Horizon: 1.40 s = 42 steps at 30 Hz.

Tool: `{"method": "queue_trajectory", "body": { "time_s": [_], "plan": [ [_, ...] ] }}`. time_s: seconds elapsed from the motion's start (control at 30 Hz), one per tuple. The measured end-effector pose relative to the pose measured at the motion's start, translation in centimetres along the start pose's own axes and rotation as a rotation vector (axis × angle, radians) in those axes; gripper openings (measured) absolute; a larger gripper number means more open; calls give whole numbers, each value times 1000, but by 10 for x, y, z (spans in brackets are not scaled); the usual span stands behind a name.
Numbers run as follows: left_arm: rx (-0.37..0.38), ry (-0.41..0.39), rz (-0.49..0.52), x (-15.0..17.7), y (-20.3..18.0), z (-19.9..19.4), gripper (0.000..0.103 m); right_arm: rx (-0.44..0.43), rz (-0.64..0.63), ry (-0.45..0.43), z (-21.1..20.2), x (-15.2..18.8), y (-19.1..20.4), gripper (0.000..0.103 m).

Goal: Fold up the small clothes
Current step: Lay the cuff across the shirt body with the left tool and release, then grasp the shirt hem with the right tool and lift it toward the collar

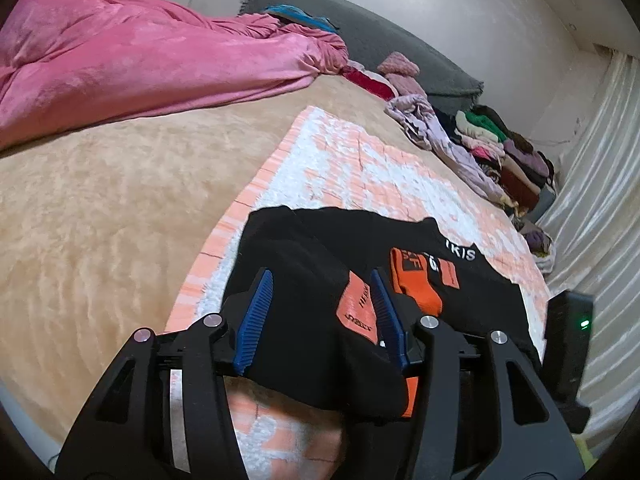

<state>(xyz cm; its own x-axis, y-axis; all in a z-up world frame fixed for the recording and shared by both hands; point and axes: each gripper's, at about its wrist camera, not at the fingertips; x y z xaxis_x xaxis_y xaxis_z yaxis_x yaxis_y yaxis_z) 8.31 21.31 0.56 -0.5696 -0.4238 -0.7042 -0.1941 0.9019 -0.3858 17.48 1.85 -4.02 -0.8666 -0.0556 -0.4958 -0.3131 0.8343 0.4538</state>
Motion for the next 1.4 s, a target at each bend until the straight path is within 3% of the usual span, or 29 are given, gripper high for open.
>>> {"method": "queue_trajectory", "body": {
  "time_s": [0.03,0.1,0.13,0.17,0.2,0.3,0.47,0.83,0.93,1.1,1.4],
  "plan": [
    [0,-2,-3,0,0,0,42,2,-6,-4,1,1,2,69],
    [-3,-6,-11,0,2,-1,42,-23,-16,-5,3,2,5,51],
    [-4,-7,-16,-1,4,-1,42,-25,-19,-8,3,3,6,49],
    [-4,-6,-21,-1,5,-1,42,-17,-32,-19,2,3,7,41],
    [-4,-5,-26,-1,6,-2,43,-22,-43,-25,1,3,8,26],
    [-4,-8,-38,-1,7,-2,44,-52,-54,-27,2,4,9,15],
    [-7,-21,-42,-2,7,-5,44,-75,-106,-76,-8,2,18,13],
    [-10,-41,-51,-5,11,-10,44,-60,-288,-289,-71,-31,54,11],
    [-8,-40,-41,-4,9,-9,44,-15,-325,-347,-92,-45,49,10],
    [-1,-34,-27,-4,6,-7,44,136,-369,-435,-118,-66,27,9],
    [-3,-18,3,-1,-2,-2,47,347,-283,-438,-129,-78,-54,8]
  ]
}}
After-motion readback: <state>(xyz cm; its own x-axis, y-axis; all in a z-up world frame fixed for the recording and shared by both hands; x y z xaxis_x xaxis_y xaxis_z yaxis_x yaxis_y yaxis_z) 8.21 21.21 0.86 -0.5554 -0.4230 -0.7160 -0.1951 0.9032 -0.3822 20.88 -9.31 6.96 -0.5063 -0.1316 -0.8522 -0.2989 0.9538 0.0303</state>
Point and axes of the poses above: each gripper's, at about its wrist camera, not at the fingertips, and z roughly the way its jaws point, y to its left, x to its underside, and after that the axes turned 3 degrees about z, right-handed
